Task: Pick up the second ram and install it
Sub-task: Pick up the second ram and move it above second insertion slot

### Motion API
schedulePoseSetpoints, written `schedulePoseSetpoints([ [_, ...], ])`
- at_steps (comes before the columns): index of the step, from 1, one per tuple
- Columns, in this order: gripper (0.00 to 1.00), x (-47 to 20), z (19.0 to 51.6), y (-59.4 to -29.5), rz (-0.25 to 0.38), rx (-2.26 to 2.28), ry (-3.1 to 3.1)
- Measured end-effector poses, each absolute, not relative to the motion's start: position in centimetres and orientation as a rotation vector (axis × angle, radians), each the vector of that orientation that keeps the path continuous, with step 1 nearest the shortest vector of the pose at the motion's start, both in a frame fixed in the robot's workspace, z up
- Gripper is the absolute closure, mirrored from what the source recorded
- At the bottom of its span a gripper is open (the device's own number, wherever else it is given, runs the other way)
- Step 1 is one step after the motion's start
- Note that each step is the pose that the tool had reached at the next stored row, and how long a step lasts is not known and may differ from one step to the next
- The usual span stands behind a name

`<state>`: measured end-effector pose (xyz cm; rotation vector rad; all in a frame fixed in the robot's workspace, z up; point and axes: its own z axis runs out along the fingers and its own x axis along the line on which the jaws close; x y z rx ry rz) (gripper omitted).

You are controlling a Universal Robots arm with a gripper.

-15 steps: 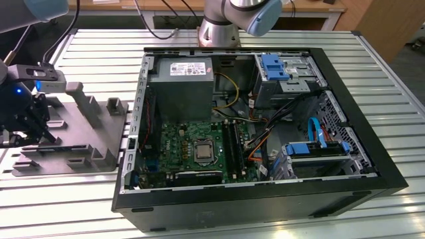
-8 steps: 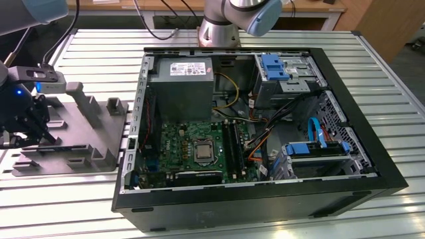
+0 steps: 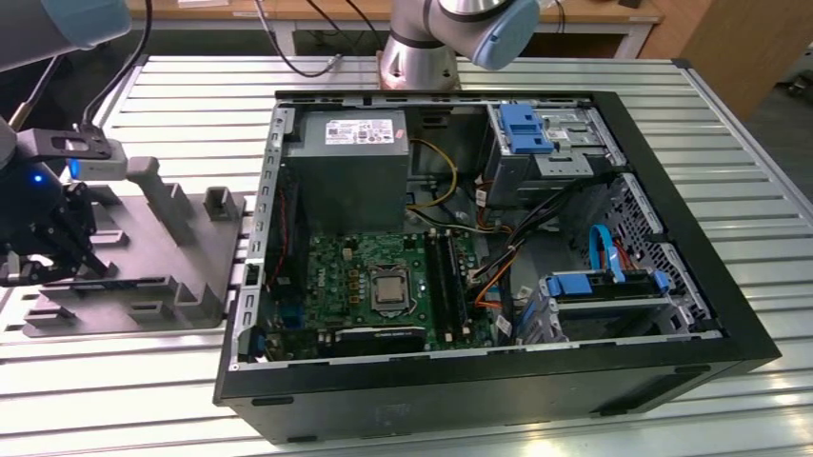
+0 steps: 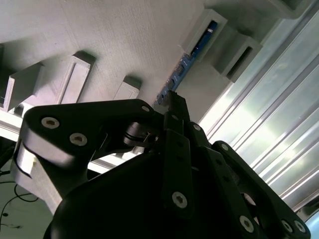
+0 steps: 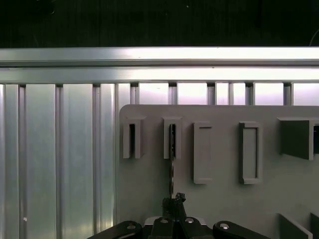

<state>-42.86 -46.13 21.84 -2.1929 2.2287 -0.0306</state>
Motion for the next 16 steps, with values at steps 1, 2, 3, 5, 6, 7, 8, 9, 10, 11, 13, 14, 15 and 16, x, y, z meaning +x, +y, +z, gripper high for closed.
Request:
schedulePoseSetpoints([
  [1,0.90,-42.87,21.79,-46.13,-0.031,-2.193,2.229],
  [2,0.90,-42.87,21.79,-46.13,-0.031,-2.193,2.229],
  [3,0.90,-42.87,21.79,-46.13,-0.031,-2.193,2.229],
  [5,0.90,-42.87,21.78,-46.13,-0.031,-2.193,2.229],
  [6,0.90,-42.89,21.76,-46.13,-0.031,-2.193,2.229],
  [7,0.90,-42.93,21.74,-46.13,-0.031,-2.193,2.229],
  [8,0.90,-42.95,21.73,-46.13,-0.031,-2.193,2.229],
  [9,0.90,-42.96,21.73,-46.13,-0.031,-2.193,2.229],
  [10,0.90,-42.96,21.74,-46.13,-0.031,-2.193,2.229],
  [11,0.90,-42.96,21.74,-46.13,-0.031,-2.193,2.229],
  [13,0.90,-42.97,21.74,-46.13,-0.031,-2.193,2.229],
  [14,0.90,-42.97,21.74,-46.13,-0.031,-2.193,2.229],
  [15,0.90,-42.97,21.74,-46.13,-0.031,-2.193,2.229],
  [16,0.89,-42.98,21.74,-46.13,-0.031,-2.193,2.229],
])
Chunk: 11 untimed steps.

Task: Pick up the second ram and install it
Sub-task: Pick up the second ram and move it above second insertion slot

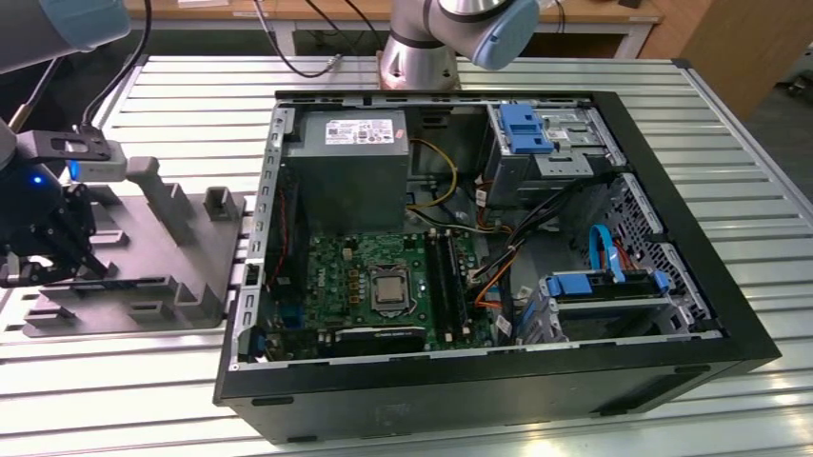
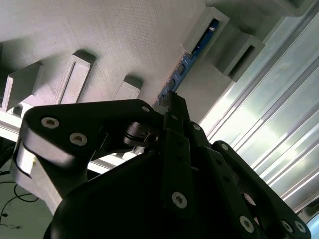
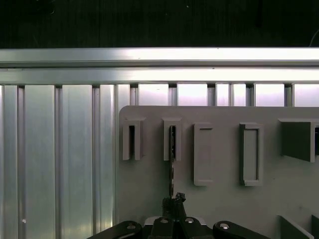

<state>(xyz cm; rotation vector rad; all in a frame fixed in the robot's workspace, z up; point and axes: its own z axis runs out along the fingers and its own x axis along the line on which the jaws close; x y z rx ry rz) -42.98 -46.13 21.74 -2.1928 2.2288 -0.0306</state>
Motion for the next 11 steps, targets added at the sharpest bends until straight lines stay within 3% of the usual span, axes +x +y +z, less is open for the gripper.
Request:
schedulePoseSetpoints([
  [1,0.89,-42.98,21.74,-46.13,-0.031,-2.193,2.229],
  [5,0.71,-42.99,21.74,-46.13,-0.031,-2.193,2.229],
  [11,0.71,-43.14,21.34,-46.12,-0.031,-2.193,2.229],
])
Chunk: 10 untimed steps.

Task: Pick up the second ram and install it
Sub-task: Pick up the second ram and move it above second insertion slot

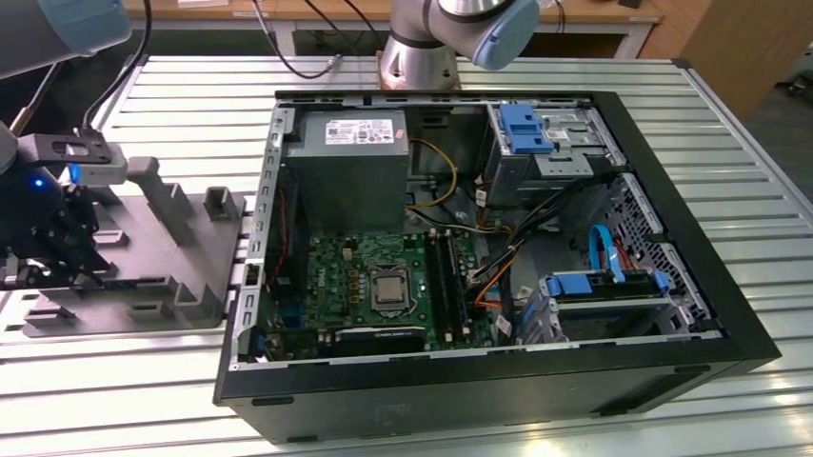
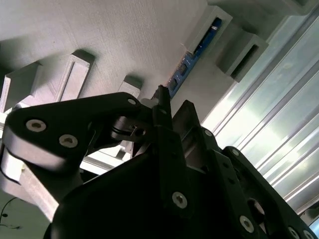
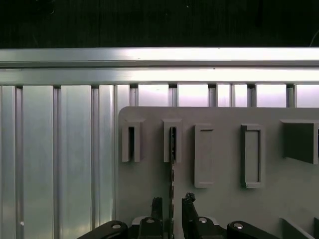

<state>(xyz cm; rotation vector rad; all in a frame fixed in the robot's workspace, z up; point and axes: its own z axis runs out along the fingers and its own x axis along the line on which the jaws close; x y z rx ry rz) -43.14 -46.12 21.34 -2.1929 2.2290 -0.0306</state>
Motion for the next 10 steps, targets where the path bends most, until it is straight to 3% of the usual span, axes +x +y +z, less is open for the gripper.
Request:
schedulePoseSetpoints([
  [10,0.71,-43.75,20.50,-46.07,-0.035,-2.191,2.227],
])
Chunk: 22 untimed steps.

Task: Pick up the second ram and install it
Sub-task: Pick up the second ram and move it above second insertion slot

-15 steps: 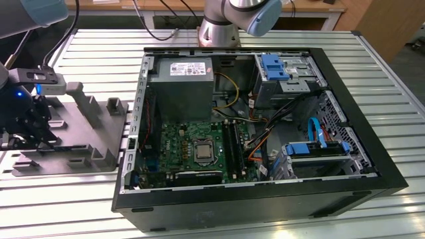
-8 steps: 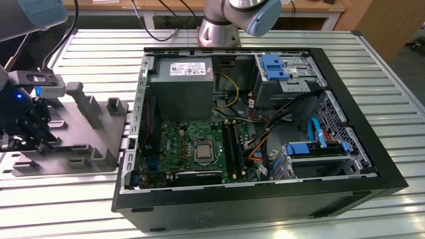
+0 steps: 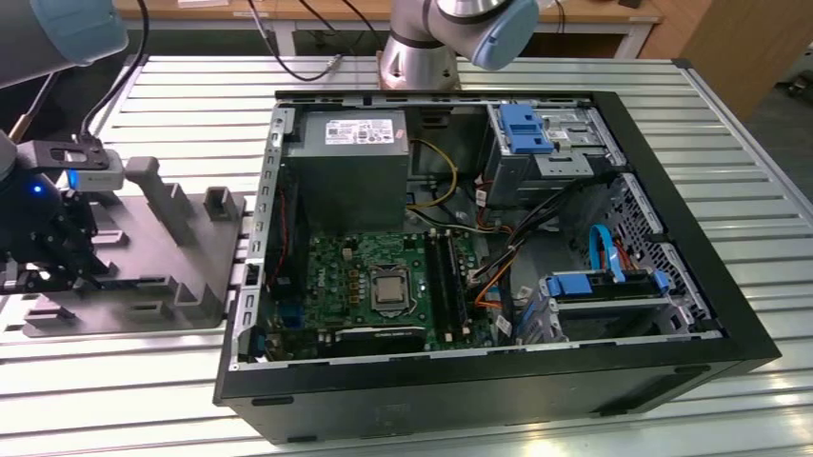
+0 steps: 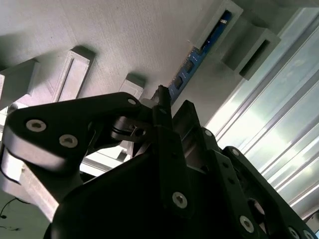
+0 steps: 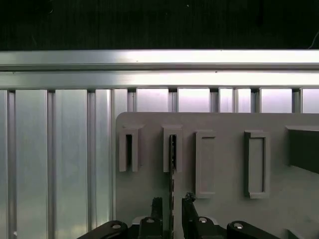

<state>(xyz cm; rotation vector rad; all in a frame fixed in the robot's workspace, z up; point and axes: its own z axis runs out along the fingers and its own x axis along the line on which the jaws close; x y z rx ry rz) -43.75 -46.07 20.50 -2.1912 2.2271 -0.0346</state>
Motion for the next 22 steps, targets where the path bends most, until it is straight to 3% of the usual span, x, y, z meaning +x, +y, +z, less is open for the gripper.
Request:
schedulePoseSetpoints([
  [22,0.71,-43.77,19.93,-46.10,-0.030,-2.183,2.220],
])
